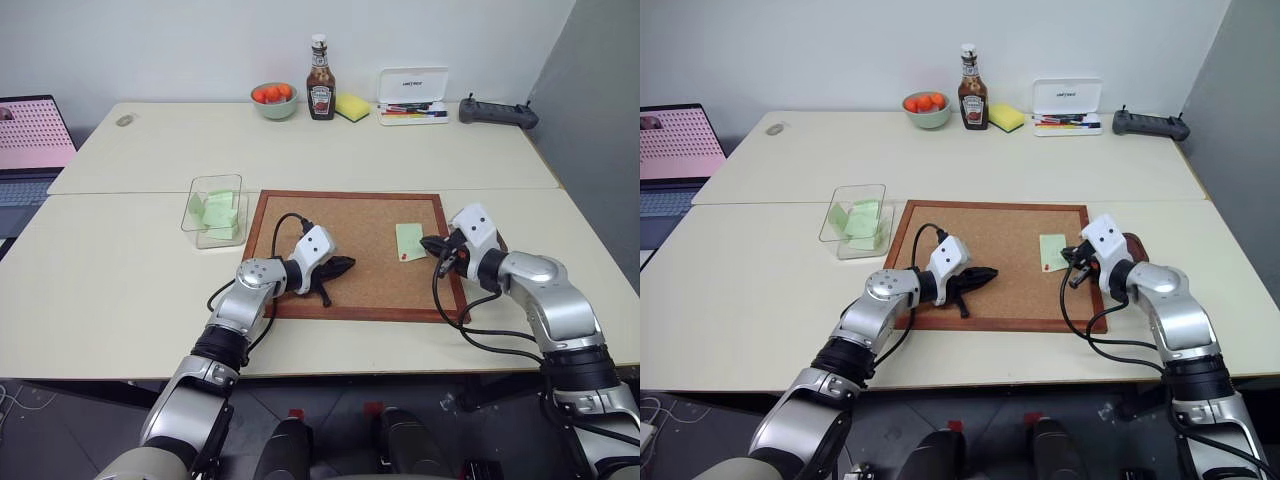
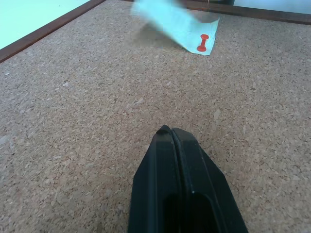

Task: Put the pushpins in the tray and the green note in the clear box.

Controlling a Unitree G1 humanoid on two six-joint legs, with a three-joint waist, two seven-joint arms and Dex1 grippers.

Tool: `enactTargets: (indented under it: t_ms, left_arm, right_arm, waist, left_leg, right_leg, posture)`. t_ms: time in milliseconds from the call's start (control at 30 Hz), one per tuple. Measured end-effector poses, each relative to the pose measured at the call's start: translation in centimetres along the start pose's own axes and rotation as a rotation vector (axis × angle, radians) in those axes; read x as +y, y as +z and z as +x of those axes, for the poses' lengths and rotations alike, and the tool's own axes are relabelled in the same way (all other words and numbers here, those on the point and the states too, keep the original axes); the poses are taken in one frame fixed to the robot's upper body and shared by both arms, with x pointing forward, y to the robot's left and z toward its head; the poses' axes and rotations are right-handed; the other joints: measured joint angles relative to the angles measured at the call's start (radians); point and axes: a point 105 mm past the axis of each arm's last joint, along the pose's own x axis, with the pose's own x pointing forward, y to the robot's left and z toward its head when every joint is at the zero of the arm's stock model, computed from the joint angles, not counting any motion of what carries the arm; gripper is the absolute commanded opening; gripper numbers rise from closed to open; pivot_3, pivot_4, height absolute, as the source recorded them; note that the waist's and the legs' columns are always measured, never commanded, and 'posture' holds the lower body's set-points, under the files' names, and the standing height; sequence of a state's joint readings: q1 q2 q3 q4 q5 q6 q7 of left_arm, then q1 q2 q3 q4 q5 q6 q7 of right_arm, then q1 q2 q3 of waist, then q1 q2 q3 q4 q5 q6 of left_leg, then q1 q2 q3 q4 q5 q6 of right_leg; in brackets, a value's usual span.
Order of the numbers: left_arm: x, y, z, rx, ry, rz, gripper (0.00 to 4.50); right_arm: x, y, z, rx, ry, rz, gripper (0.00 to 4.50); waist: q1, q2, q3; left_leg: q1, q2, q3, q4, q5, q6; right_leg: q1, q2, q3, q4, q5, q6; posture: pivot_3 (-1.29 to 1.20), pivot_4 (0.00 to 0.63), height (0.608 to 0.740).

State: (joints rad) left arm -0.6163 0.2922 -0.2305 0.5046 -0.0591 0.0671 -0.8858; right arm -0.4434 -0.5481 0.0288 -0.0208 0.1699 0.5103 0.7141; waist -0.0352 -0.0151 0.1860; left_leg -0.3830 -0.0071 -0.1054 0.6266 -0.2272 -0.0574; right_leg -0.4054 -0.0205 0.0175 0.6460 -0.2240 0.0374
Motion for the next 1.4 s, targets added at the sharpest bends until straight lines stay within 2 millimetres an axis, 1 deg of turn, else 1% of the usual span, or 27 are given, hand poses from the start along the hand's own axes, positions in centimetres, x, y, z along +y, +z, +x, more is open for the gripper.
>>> enactTargets:
  t_ms: [133,267,300,333,433,467,533,633,667,700,733,800,833,900,1067,1133,1167,1200,1233,1333,1400]
  left_arm:
    - [0.0,0.0,0.0,0.0,0.0,0.0,0.0]
    - [0.0,0.0,0.0,0.0,0.0,0.0,0.0]
    - [0.0,0.0,0.0,0.0,0.0,0.0,0.0]
    - [0.0,-0.1,0.0,0.001,0.0,0.0,0.0]
    - [-0.1,-0.1,0.0,0.0,-0.001,0.002,0.0]
    - [0.0,-0.1,-0.1,0.001,0.0,0.002,0.0]
    - [0.0,-0.1,-0.1,0.003,0.001,0.002,0.0]
    - [0.0,-0.1,0.0,0.002,0.0,0.003,0.0]
    - [0.0,0.0,0.0,0.002,-0.001,0.003,0.0]
    - [0.0,-0.1,0.0,0.002,-0.002,0.003,0.0]
    - [0.0,-0.1,0.0,0.004,-0.001,0.004,0.0]
    - [0.0,-0.1,0.0,0.005,0.0,0.006,0.0]
    - [0.0,0.0,0.0,0.004,-0.001,0.006,0.0]
    - [0.0,0.0,0.0,0.004,-0.002,0.007,0.0]
    - [0.0,0.0,0.0,0.004,-0.001,0.007,0.0]
    - [0.0,0.0,0.0,0.004,-0.001,0.007,0.0]
    - [0.0,0.0,0.0,0.004,-0.001,0.007,0.0]
    - [0.0,0.0,0.0,0.004,-0.001,0.006,0.0]
    - [0.0,0.0,0.0,0.004,-0.001,0.006,0.0]
    - [0.0,-0.1,0.0,0.004,-0.001,0.006,0.0]
    - [0.0,-0.1,0.0,0.004,-0.001,0.006,0.0]
  right_arm:
    - [-0.3,0.5,-0.6,-0.004,-0.004,-0.02,0.05]
    - [-2.3,0.7,-2.2,0.02,-0.069,-0.052,0.05]
    - [-2.5,0.7,-2.4,0.027,-0.074,-0.056,0.05]
    - [-3.0,0.3,-2.9,0.046,-0.087,-0.064,0.05]
    - [-4.2,-1.6,-3.9,0.127,-0.131,-0.098,0.05]
    - [-5.0,-2.4,-4.3,0.167,-0.161,-0.106,0.05]
    - [-5.9,-3.3,-4.6,0.21,-0.205,-0.142,0.05]
    - [-6.6,-4.9,-4.6,0.276,-0.24,-0.211,0.05]
    - [-6.8,-5.4,-4.6,0.292,-0.246,-0.22,0.37]
    - [-6.9,-5.9,-4.5,0.304,-0.255,-0.226,0.46]
    - [-7.0,-5.8,-4.3,0.297,-0.264,-0.225,0.55]
    - [-7.3,-5.8,-3.9,0.292,-0.285,-0.218,1.11]
    - [-7.6,-5.8,-3.8,0.294,-0.296,-0.219,1.3]
    - [-7.9,-5.8,-3.8,0.295,-0.311,-0.22,1.86]
    - [-8.0,-5.6,-3.3,0.28,-0.314,-0.209,2.85]
    - [-8.1,-5.3,-3.4,0.272,-0.321,-0.209,3.4]
    - [-8.2,-5.2,-3.4,0.268,-0.325,-0.208,3.56]
    - [-8.4,-5.0,-3.5,0.262,-0.332,-0.203,3.88]
    - [-8.6,-4.9,-3.6,0.256,-0.342,-0.197,3.97]
    - [-9.1,-4.6,-3.9,0.246,-0.364,-0.171,4.47]
    - [-9.3,-4.5,-4.1,0.237,-0.382,-0.134,4.47]
  waist:
    - [0.0,0.0,0.0]
    - [0.0,0.0,0.0]
    - [0.0,0.0,0.0]
    - [0.0,0.0,0.0]
    - [0.0,0.0,0.0]
    - [0.0,0.0,0.0]
    - [-0.001,0.0,0.0]
    - [-0.001,0.0,0.0]
    - [0.0,0.0,0.0]
    - [0.0,0.0,0.0]
    - [-0.001,0.0,0.0]
    - [-0.001,0.0,0.0]
    - [0.0,0.0,0.0]
    - [0.0,0.0,0.0]
    - [0.0,0.0,0.0]
    - [0.0,0.0,0.0]
    - [0.0,0.0,0.0]
    - [0.0,0.0,0.0]
    - [0.0,0.0,0.0]
    - [0.0,0.0,0.0]
    - [0.0,0.0,0.0]
  left_leg:
    - [0.0,0.0,0.0,0.0,0.0,0.0]
    - [0.0,0.0,0.0,0.0,0.0,0.0]
    - [0.0,0.0,0.0,0.0,0.0,0.0]
    - [0.0,0.0,0.0,0.0,0.0,0.0]
    - [0.0,0.0,0.001,0.0,0.0,0.0]
    - [0.0,0.0,0.001,0.0,0.0,0.0]
    - [0.001,0.0,0.001,0.0,0.0,0.0]
    - [0.0,0.0,0.001,0.0,0.0,0.0]
    - [0.0,0.0,0.001,0.0,0.0,0.0]
    - [0.0,0.0,0.001,0.0,0.0,0.0]
    - [0.001,0.0,0.002,0.0,0.0,0.0]
    - [0.0,0.0,0.001,0.0,0.0,0.0]
    - [0.0,0.0,0.001,0.0,0.0,0.0]
    - [0.0,0.0,0.001,0.0,0.0,0.0]
    - [0.0,0.0,0.001,0.0,0.0,0.0]
    - [0.0,0.0,0.001,0.0,0.0,0.0]
    - [0.0,0.0,0.001,0.0,0.0,0.0]
    - [0.0,0.0,0.001,0.0,0.0,0.0]
    - [0.0,0.0,0.001,0.0,0.0,0.0]
    - [0.0,0.0,0.001,0.0,0.0,0.0]
    - [0.0,0.0,0.001,0.0,0.0,0.0]
  right_leg:
    - [0.0,0.0,0.0,0.0,0.0,0.0]
    - [0.0,0.0,0.0,0.0,0.0,0.0]
    - [0.0,0.0,0.0,0.0,0.0,0.0]
    - [0.0,0.0,0.0,0.0,0.0,0.0]
    - [0.0,0.0,0.0,0.0,0.0,0.0]
    - [0.0,0.0,0.001,0.0,0.0,0.0]
    - [0.0,0.0,0.001,0.0,0.0,0.0]
    - [0.0,0.0,0.001,0.0,0.0,0.0]
    - [0.0,0.0,0.001,0.0,0.0,0.0]
    - [0.0,0.0,0.001,0.0,0.0,0.0]
    - [0.0,0.0,0.001,0.0,0.0,0.0]
    - [0.0,0.0,0.001,0.0,0.0,0.0]
    - [0.0,0.0,0.001,0.0,0.0,0.0]
    - [0.0,0.0,0.001,0.0,0.0,0.0]
    - [0.0,0.0,0.001,0.0,0.0,0.0]
    - [0.0,0.0,0.001,0.0,0.0,0.0]
    - [0.0,0.0,0.001,0.0,0.0,0.0]
    - [0.0,0.0,0.001,0.0,0.0,0.0]
    - [0.0,0.0,0.001,0.0,0.0,0.0]
    - [0.0,0.0,0.001,0.0,0.0,0.0]
    - [0.0,0.0,0.001,0.0,0.0,0.0]
  posture:
    - [0.0,0.15,0.74]
    - [0.0,0.15,0.74]
    - [0.0,0.15,0.74]
    - [0.0,0.15,0.74]
    - [0.0,0.15,0.74]
    - [0.0,0.15,0.74]
    - [0.0,0.15,0.74]
    - [0.0,0.15,0.74]
    - [0.0,0.15,0.74]
    - [0.0,0.15,0.74]
    - [0.0,0.15,0.74]
    - [0.0,0.15,0.74]
    - [0.0,0.15,0.74]
    - [0.0,0.15,0.74]
    - [0.0,0.15,0.74]
    - [0.0,0.15,0.74]
    - [0.0,0.15,0.74]
    - [0.0,0.15,0.74]
    - [0.0,0.15,0.74]
    - [0.0,0.15,0.74]
    - [0.0,0.15,0.74]
